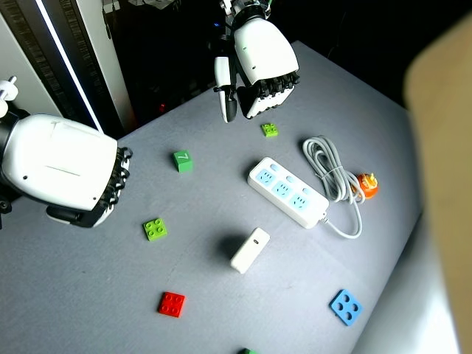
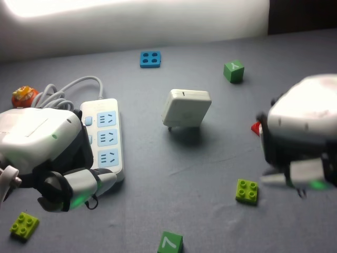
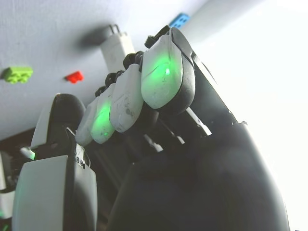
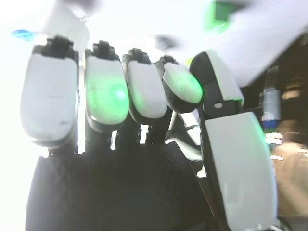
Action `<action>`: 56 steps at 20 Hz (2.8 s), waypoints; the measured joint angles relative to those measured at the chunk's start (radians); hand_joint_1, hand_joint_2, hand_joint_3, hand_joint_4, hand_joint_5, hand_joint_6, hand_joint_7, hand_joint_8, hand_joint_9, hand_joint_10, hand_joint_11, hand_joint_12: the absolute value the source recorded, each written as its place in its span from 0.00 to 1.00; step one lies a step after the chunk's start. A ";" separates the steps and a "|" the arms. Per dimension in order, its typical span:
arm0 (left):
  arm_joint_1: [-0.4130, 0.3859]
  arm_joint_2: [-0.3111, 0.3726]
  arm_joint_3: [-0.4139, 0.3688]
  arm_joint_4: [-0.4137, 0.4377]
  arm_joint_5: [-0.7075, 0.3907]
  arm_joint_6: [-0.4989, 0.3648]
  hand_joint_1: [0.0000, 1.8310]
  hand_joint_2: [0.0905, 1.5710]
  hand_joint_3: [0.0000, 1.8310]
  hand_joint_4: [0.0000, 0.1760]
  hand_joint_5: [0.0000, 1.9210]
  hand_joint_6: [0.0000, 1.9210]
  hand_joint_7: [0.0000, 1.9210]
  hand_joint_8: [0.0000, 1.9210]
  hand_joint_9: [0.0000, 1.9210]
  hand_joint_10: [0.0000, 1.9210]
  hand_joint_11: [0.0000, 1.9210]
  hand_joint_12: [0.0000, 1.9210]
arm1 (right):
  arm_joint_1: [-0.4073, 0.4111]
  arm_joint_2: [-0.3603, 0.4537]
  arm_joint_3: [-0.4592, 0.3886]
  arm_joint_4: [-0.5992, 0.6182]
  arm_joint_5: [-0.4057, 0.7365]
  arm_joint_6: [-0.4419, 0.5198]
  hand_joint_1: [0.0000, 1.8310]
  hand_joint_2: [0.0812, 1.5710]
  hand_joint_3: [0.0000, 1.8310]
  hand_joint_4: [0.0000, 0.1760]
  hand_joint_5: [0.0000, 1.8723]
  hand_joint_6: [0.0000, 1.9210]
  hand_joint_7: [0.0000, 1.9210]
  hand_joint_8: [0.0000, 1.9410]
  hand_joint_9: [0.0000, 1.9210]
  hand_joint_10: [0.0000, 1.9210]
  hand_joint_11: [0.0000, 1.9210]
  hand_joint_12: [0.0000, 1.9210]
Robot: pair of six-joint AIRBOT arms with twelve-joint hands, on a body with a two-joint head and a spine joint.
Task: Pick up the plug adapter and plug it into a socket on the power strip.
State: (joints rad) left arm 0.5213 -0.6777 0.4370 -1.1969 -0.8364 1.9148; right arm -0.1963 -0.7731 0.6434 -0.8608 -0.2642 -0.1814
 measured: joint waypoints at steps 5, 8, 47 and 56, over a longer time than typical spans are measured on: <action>0.021 0.000 -0.002 -0.005 0.006 0.003 0.00 0.70 0.01 0.00 0.00 0.00 0.00 0.00 0.01 0.00 0.00 0.03 | 0.005 -0.008 -0.002 -0.278 -0.115 0.407 0.00 0.79 0.00 0.00 0.06 0.00 0.07 0.00 0.08 0.00 0.00 0.24; 0.021 0.000 -0.005 -0.011 0.000 0.003 0.00 0.70 0.00 0.00 0.00 0.00 0.00 0.00 0.00 0.00 0.00 0.01 | 0.003 -0.006 -0.013 -0.447 -0.114 0.591 0.00 0.80 0.00 0.00 0.06 0.00 0.07 0.00 0.08 0.00 0.00 0.24; 0.177 -0.145 0.165 0.017 0.163 -0.075 0.00 0.70 0.00 0.00 0.00 0.00 0.01 0.00 0.01 0.00 0.01 0.02 | 0.043 -0.583 0.637 0.023 -0.058 0.408 0.64 0.61 0.00 0.00 0.04 0.00 0.05 0.00 0.06 0.00 0.00 0.31; 0.168 -0.156 0.178 -0.026 0.185 -0.045 0.00 0.71 0.00 0.00 0.00 0.00 0.00 0.00 0.00 0.00 0.00 0.02 | 0.010 -0.640 0.712 0.024 -0.039 0.384 0.68 0.62 0.00 0.00 0.04 0.00 0.05 0.00 0.06 0.00 0.00 0.28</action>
State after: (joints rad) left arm 0.6895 -0.8337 0.6147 -1.2224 -0.6510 1.8698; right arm -0.1864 -1.4132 1.3556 -0.8371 -0.3031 0.2028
